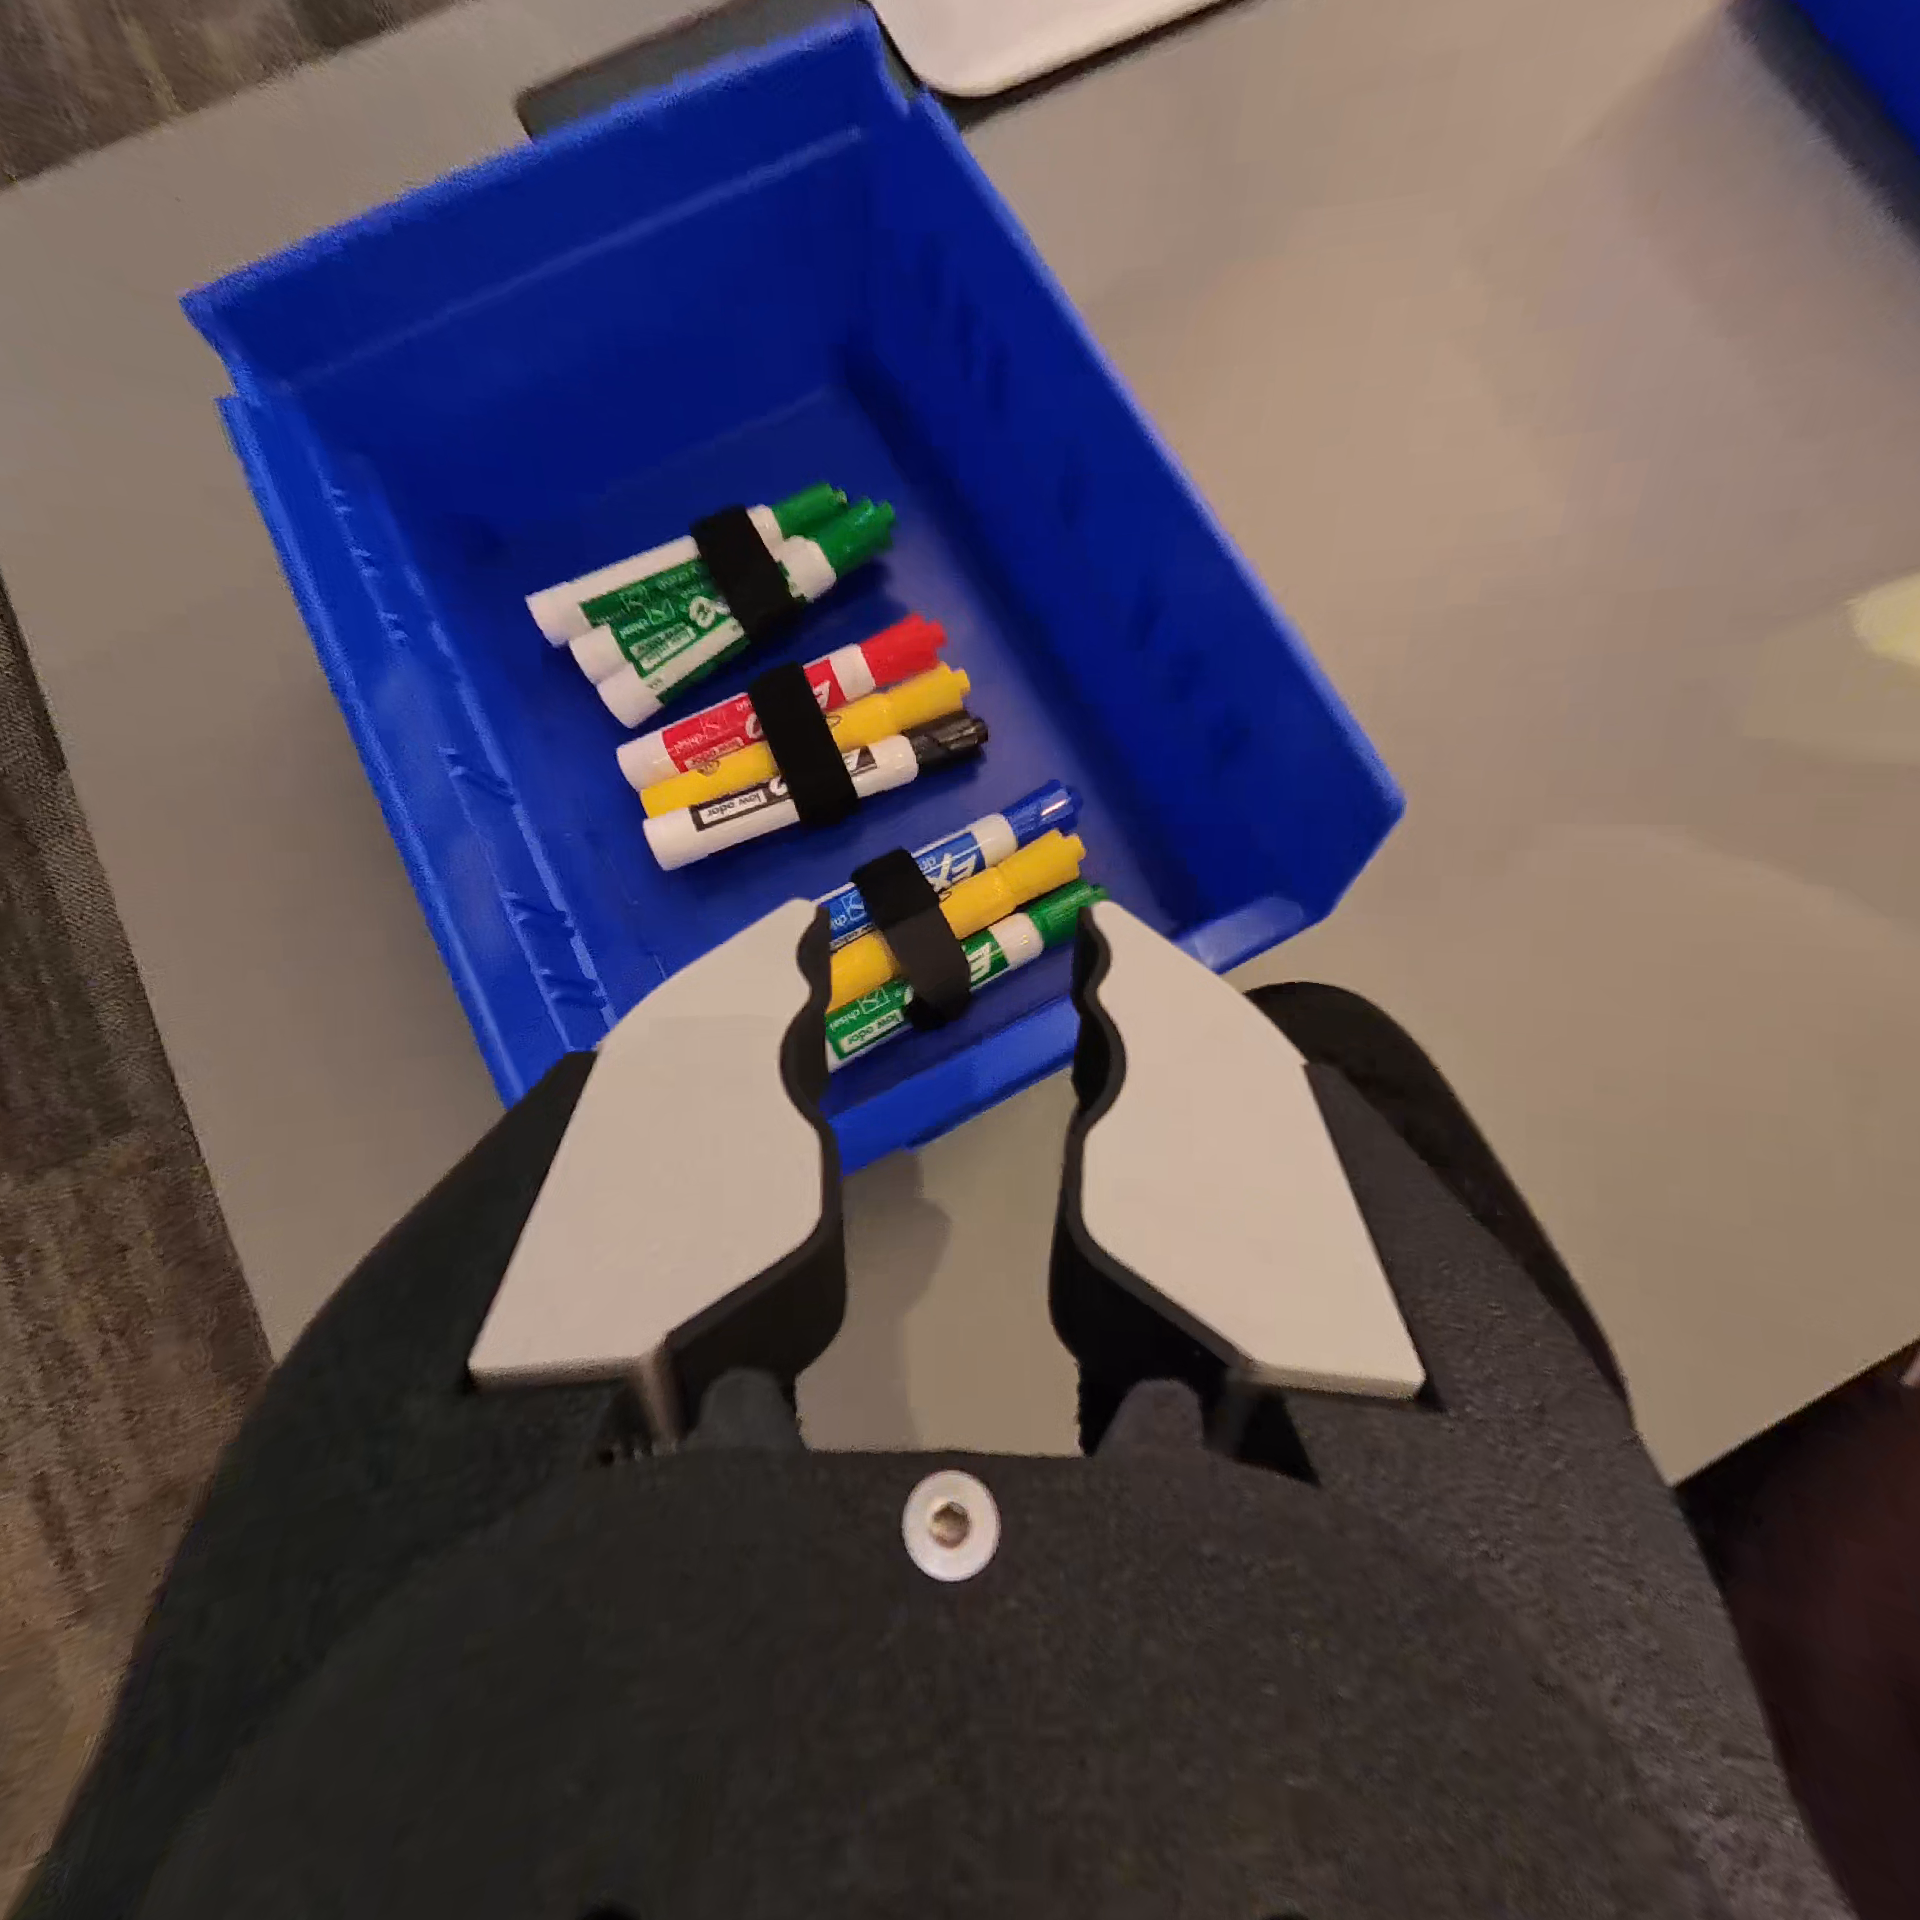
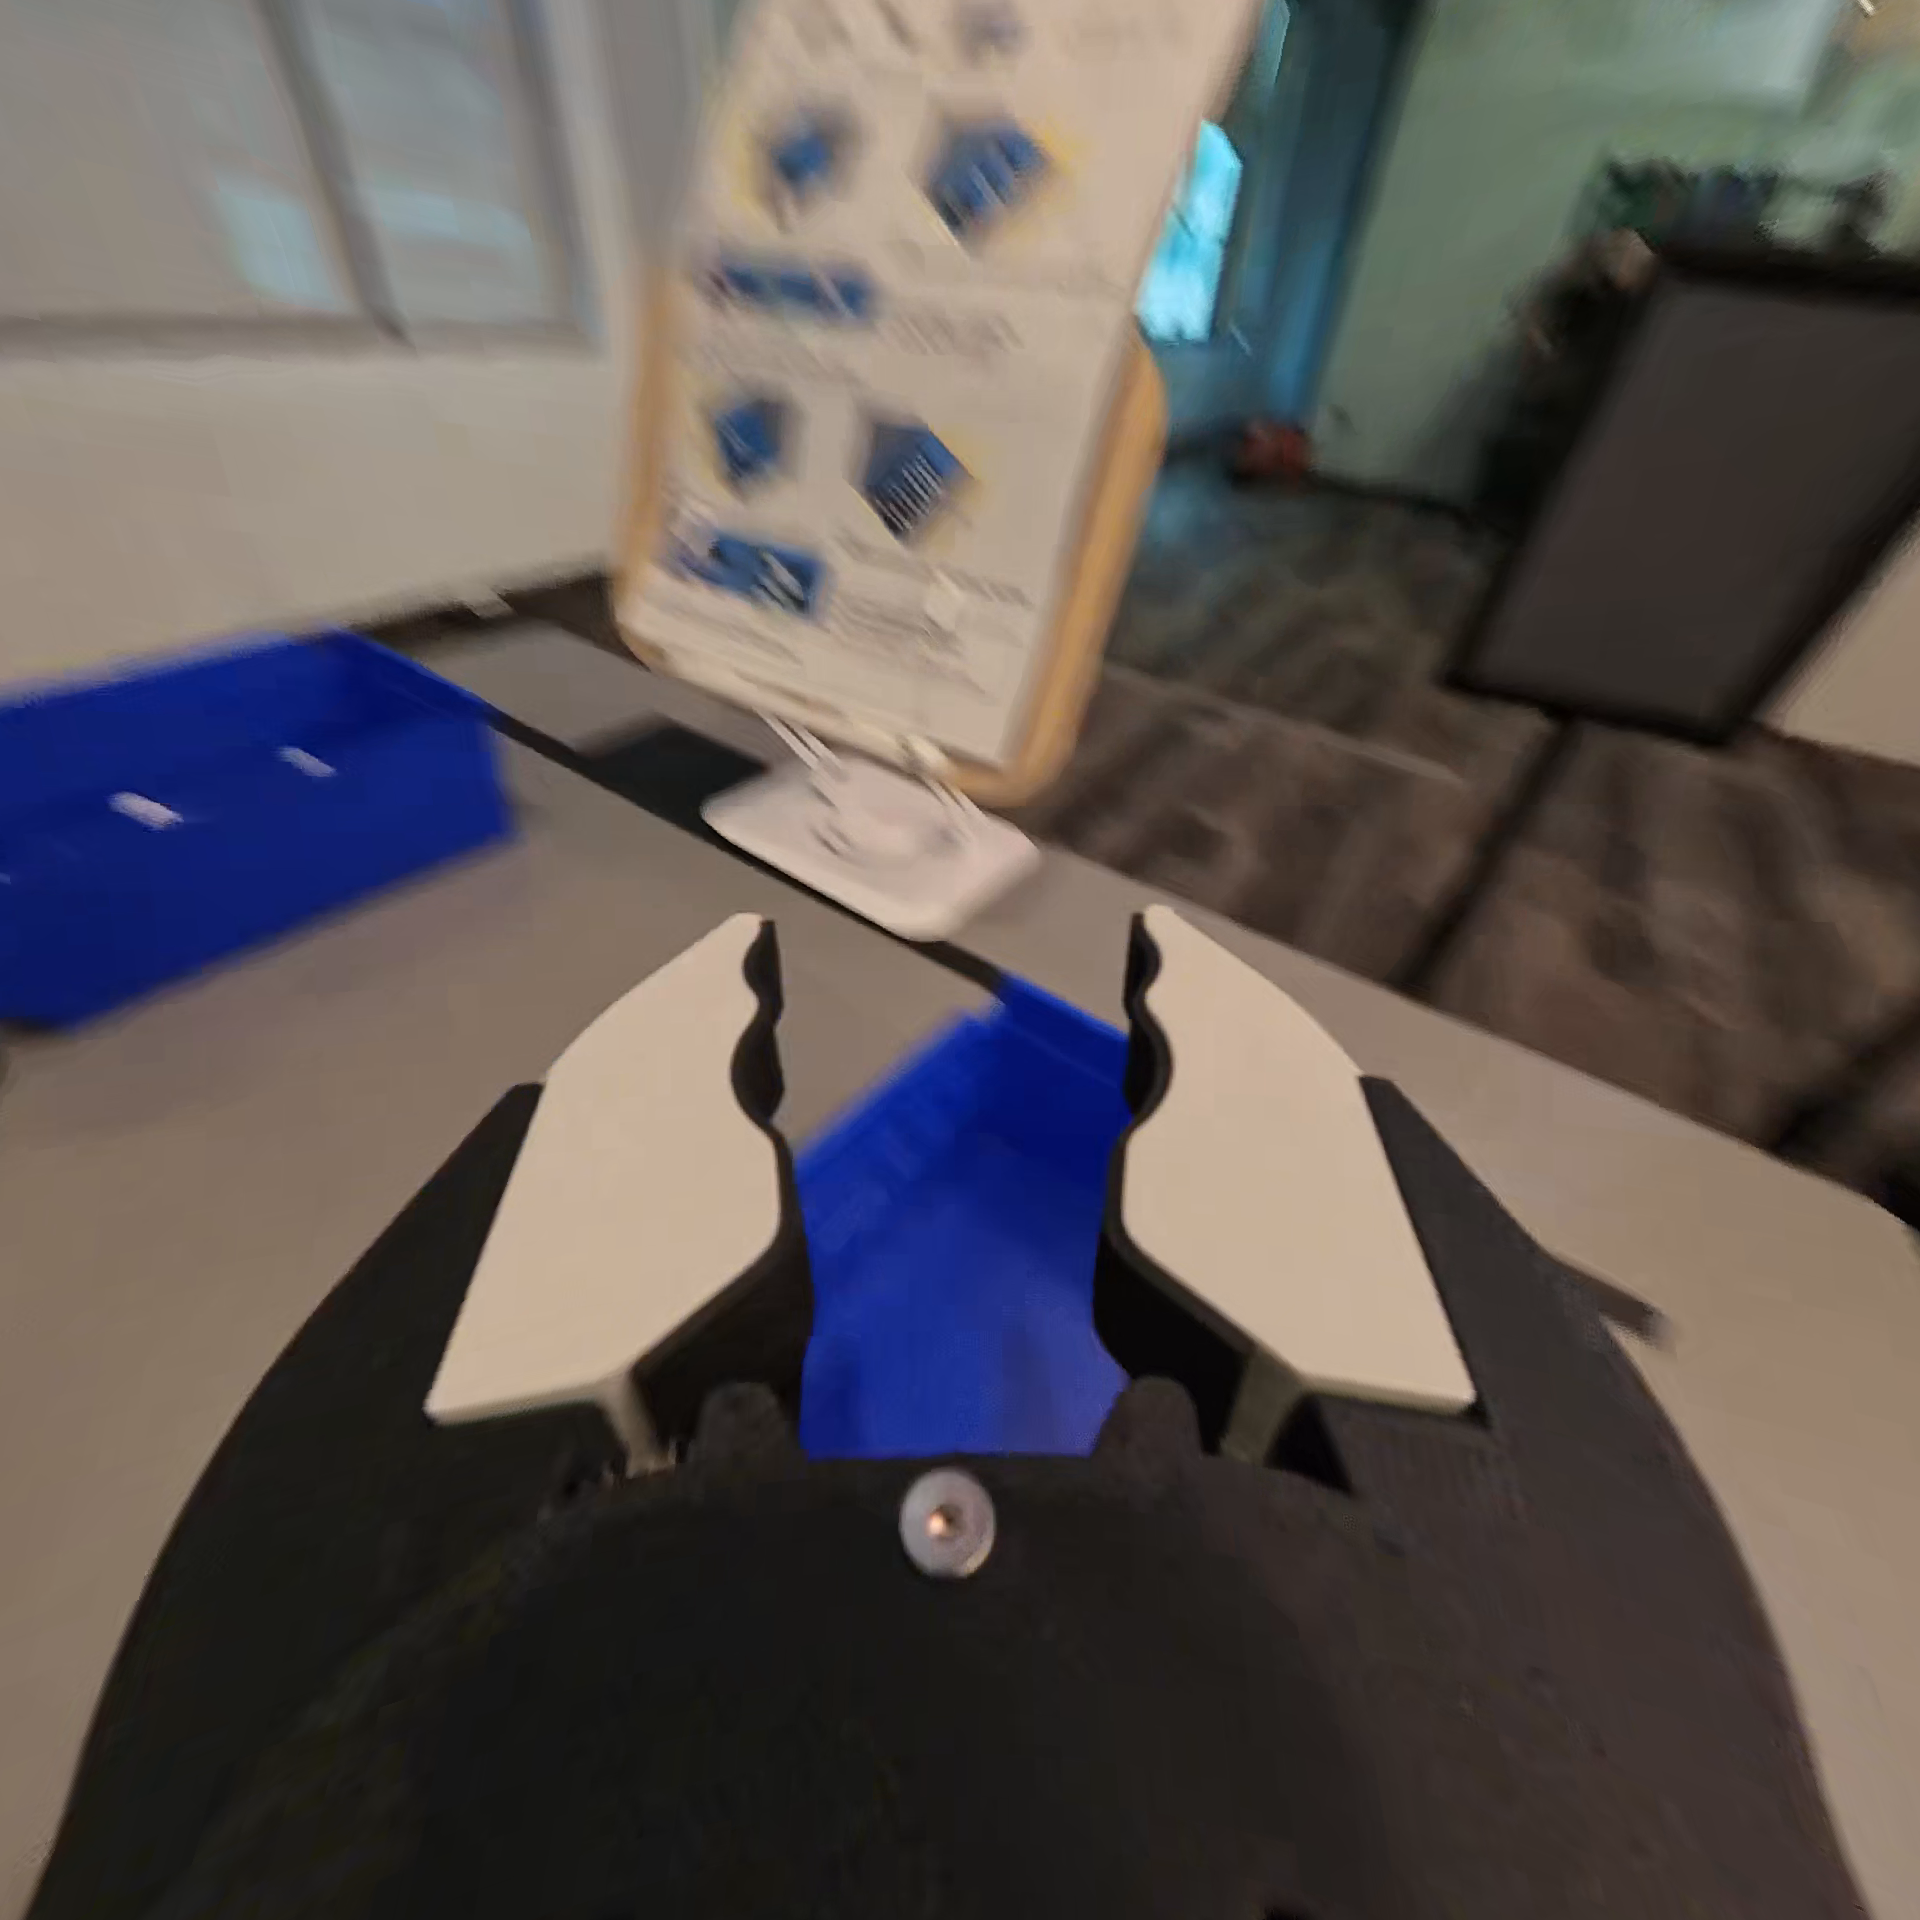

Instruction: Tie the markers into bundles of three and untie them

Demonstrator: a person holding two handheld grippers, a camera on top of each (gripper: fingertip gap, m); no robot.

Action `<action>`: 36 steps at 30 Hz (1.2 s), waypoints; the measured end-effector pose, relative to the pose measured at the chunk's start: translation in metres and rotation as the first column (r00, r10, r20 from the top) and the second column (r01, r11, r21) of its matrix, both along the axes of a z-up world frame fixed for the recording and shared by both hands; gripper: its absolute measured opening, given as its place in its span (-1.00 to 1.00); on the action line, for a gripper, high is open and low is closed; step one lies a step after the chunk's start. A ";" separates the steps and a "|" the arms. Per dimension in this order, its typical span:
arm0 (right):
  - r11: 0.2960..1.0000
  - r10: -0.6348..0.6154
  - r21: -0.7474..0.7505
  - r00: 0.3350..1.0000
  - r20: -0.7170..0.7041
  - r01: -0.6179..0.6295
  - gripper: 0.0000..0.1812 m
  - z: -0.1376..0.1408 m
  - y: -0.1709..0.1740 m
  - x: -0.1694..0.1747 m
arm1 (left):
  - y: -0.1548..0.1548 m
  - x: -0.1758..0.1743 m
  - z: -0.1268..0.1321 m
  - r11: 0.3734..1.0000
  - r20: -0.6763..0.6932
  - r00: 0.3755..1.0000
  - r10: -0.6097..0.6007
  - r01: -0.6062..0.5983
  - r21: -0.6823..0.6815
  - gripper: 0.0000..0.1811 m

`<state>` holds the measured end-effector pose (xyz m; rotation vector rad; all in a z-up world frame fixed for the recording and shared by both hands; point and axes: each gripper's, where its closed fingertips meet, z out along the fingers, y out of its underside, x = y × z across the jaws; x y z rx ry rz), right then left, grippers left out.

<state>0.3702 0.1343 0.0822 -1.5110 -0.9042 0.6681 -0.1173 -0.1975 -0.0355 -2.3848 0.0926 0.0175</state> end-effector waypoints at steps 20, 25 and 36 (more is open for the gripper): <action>0.894 0.440 0.255 0.828 -0.347 -0.368 -0.24 0.082 -0.067 -0.093 | 0.015 -0.011 -0.080 0.891 0.015 0.989 0.145 -0.124 -0.436 -0.60; 0.913 0.403 0.230 0.836 -0.372 -0.338 -0.27 0.074 -0.058 -0.089 | 0.017 -0.008 -0.087 0.850 -0.013 0.984 0.180 -0.162 -0.501 -0.60; 0.915 0.403 0.169 0.831 -0.382 -0.366 -0.35 0.061 -0.047 -0.080 | 0.023 -0.008 -0.110 0.787 -0.043 0.975 0.219 -0.203 -0.583 -0.62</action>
